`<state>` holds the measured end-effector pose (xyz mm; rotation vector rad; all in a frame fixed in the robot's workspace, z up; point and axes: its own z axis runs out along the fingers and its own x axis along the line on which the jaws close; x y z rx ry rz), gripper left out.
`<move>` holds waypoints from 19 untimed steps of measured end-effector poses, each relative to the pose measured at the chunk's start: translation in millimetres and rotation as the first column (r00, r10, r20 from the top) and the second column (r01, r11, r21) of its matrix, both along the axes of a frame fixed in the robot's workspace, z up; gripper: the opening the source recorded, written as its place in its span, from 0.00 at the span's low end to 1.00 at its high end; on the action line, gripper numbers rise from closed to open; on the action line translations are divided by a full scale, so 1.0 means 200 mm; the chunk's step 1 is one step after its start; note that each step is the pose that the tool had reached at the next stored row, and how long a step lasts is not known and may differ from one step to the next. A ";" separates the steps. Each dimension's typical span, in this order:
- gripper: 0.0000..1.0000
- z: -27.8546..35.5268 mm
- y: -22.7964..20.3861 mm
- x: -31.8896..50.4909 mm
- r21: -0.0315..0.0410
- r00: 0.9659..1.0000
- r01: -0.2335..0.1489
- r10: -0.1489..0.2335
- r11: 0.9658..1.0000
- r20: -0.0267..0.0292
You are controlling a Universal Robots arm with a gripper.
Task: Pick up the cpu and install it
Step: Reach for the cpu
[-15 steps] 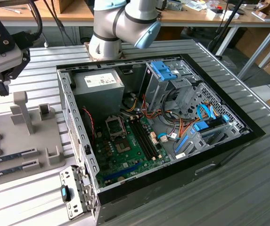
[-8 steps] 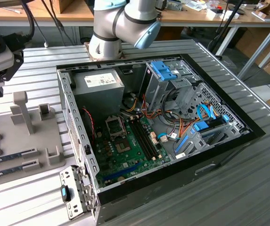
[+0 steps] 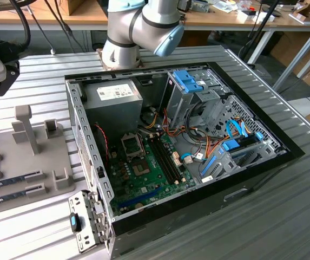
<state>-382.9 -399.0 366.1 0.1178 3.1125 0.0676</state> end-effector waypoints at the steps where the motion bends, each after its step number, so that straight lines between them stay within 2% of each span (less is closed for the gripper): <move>1: 0.11 0.000 0.000 0.000 0.000 1.000 0.000 0.000 1.000 0.000; 4: 0.11 0.000 0.000 0.000 0.000 1.000 0.000 0.000 1.000 0.000; 5: 0.11 -0.001 0.000 0.000 0.000 1.000 0.000 0.000 1.000 -0.002; 6: 0.11 -0.002 0.000 0.000 0.000 1.000 0.000 0.000 1.000 -0.010; 7: 0.11 -0.004 0.000 0.000 0.000 0.999 0.000 0.000 1.000 -0.036; 8: 0.11 -0.006 0.000 0.000 0.000 0.998 0.000 0.000 1.000 -0.065; 9: 0.11 -0.008 0.000 0.000 0.000 0.996 0.000 0.000 1.000 -0.086; 10: 0.11 -0.009 0.000 -0.001 0.000 0.996 0.000 0.000 1.000 -0.094; 11: 0.11 -0.009 0.001 -0.001 -0.006 0.995 0.000 -0.001 1.000 -0.095; 13: 0.11 -0.009 0.000 0.000 -0.061 0.995 0.000 -0.006 0.998 -0.095; 14: 0.11 -0.009 0.001 0.000 -0.077 0.995 0.000 -0.007 0.997 -0.095; 15: 0.11 -0.009 0.000 0.000 -0.087 0.995 0.000 -0.008 0.996 -0.095; 18: 0.11 -0.009 0.001 0.000 -0.087 0.995 0.000 -0.008 0.996 -0.095; 19: 0.11 -0.009 0.001 -0.001 -0.072 0.995 0.000 -0.007 0.997 -0.095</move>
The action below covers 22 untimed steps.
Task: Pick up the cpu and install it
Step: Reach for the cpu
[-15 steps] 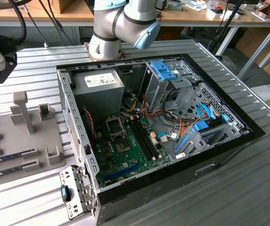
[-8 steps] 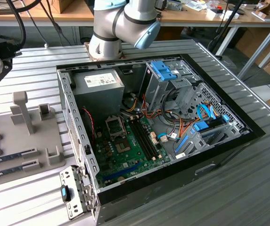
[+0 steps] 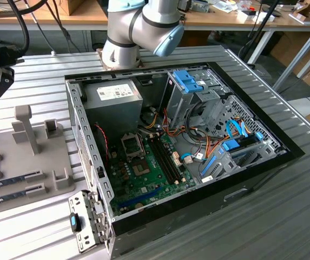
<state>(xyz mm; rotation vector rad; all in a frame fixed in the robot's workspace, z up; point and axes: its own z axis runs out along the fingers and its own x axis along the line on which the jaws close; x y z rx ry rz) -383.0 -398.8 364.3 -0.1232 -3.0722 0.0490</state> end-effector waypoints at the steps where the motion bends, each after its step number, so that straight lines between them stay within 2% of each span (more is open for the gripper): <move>1: 0.11 0.000 0.000 0.000 0.018 1.000 0.000 0.000 1.000 0.000; 2: 0.11 0.000 0.000 0.000 0.032 1.000 -0.007 0.007 0.999 0.000; 4: 0.11 0.000 0.000 0.000 0.032 1.000 -0.018 0.018 0.999 0.000; 9: 0.11 0.000 0.000 0.000 0.032 1.000 -0.018 0.018 0.999 0.001; 10: 0.11 0.000 -0.001 0.000 0.032 1.000 -0.019 0.018 0.999 0.004; 12: 0.11 -0.002 0.000 0.000 0.032 1.000 -0.019 0.018 0.999 0.023; 22: 0.11 -0.005 0.000 -0.004 0.032 1.000 -0.019 0.018 0.999 0.025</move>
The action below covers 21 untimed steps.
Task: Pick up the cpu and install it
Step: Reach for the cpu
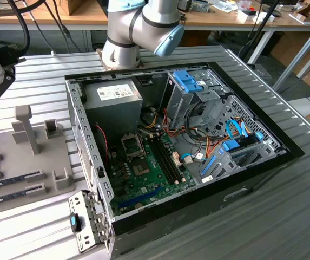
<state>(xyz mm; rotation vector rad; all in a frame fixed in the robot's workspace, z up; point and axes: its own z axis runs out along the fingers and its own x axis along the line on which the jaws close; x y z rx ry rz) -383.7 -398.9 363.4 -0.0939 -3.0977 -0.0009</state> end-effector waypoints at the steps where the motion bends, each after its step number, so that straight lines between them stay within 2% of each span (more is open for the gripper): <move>1: 0.11 -0.002 0.000 -0.001 0.000 1.000 0.000 0.000 1.000 0.000; 21: 0.11 -0.030 0.000 -0.012 0.000 1.000 0.000 0.000 1.000 0.000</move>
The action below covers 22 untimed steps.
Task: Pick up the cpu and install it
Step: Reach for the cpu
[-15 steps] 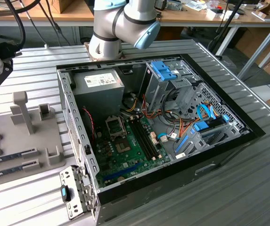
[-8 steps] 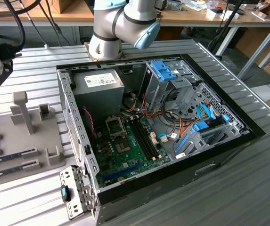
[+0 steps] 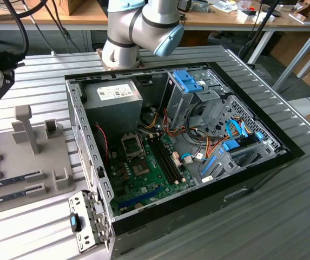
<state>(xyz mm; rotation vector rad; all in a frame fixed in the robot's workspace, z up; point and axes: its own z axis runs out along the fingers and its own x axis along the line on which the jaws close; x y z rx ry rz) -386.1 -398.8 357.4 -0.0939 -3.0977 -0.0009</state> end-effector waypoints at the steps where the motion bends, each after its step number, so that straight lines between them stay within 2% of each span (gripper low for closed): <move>1: 0.11 -0.001 0.000 0.000 0.000 1.000 0.000 0.000 1.000 0.000; 22: 0.11 -0.023 0.000 -0.007 0.000 1.000 0.000 0.000 1.000 0.000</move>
